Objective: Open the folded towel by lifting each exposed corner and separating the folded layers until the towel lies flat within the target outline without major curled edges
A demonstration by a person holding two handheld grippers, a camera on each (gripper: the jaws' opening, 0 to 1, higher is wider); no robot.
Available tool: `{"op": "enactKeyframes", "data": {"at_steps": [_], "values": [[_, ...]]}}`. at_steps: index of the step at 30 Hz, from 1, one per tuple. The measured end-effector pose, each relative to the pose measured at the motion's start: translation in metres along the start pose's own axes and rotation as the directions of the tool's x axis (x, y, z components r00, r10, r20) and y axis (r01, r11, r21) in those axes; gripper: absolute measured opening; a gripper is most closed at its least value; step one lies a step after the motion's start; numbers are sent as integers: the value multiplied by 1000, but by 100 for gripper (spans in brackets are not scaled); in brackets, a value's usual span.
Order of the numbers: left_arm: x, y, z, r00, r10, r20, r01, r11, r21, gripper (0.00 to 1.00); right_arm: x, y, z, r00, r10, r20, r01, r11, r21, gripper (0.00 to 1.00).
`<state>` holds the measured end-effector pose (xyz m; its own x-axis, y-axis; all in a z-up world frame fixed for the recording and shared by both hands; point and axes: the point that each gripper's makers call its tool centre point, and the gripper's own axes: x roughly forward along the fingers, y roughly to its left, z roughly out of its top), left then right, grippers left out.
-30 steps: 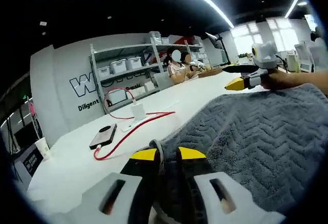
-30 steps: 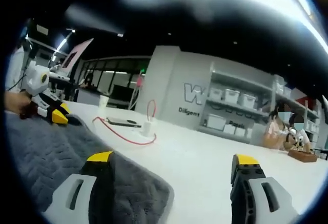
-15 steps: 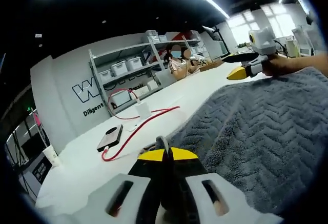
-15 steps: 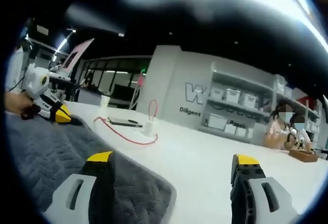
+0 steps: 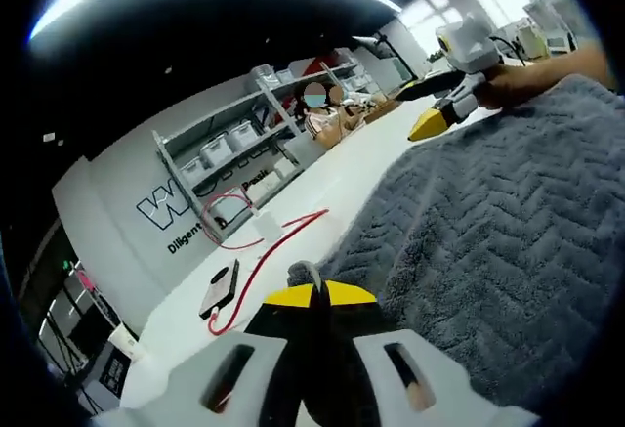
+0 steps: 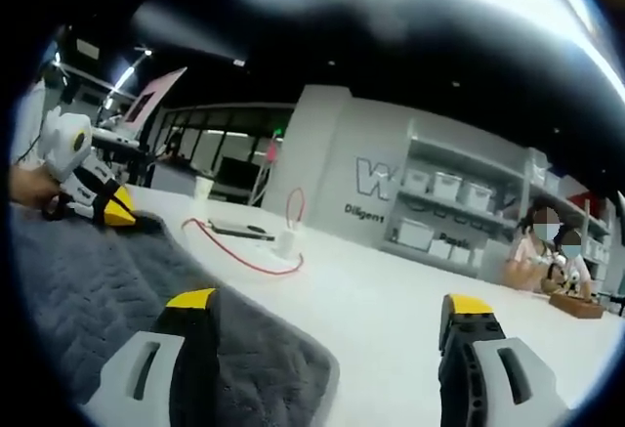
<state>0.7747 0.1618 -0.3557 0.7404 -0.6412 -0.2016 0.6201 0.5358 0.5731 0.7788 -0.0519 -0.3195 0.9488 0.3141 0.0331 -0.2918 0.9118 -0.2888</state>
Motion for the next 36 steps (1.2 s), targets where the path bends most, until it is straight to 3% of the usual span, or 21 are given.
{"op": "enactKeyframes", "data": {"at_steps": [2,7,12,16,17,20,25,27,30,31,36], "values": [[0,0,1,1000,13,-14,-12,998,55,2,0,2,0,1000,4,-1,-4,1000,-6,92],[-1,-9,7,1000,-16,0,16,999,49,2,8,0,-2,1000,18,-5,-18,1000,-11,95],[-2,-13,16,999,-37,39,35,998,52,2,9,6,6,996,72,46,-79,985,153,99],[-4,-21,30,992,-65,104,53,992,115,2,9,5,12,994,76,76,-88,983,164,99],[-4,-29,40,982,-107,153,87,987,133,2,10,6,12,994,82,74,-92,984,154,99],[-3,-33,40,985,-109,135,89,985,149,2,12,14,14,991,107,77,-115,987,114,99],[1,-48,40,975,-172,139,139,965,222,2,14,26,18,984,152,92,-154,988,9,97],[3,-50,41,971,-188,146,152,962,229,2,18,29,9,987,154,48,-151,987,-63,97],[3,-52,42,967,-202,155,162,958,235,2,21,34,2,986,167,17,-162,974,-161,90],[3,-56,45,956,-233,176,193,957,218,2,26,36,3,982,189,23,-180,960,-213,86],[5,-55,48,947,-248,203,195,948,250,2,24,46,5,979,205,13,-194,942,-272,82]]}}
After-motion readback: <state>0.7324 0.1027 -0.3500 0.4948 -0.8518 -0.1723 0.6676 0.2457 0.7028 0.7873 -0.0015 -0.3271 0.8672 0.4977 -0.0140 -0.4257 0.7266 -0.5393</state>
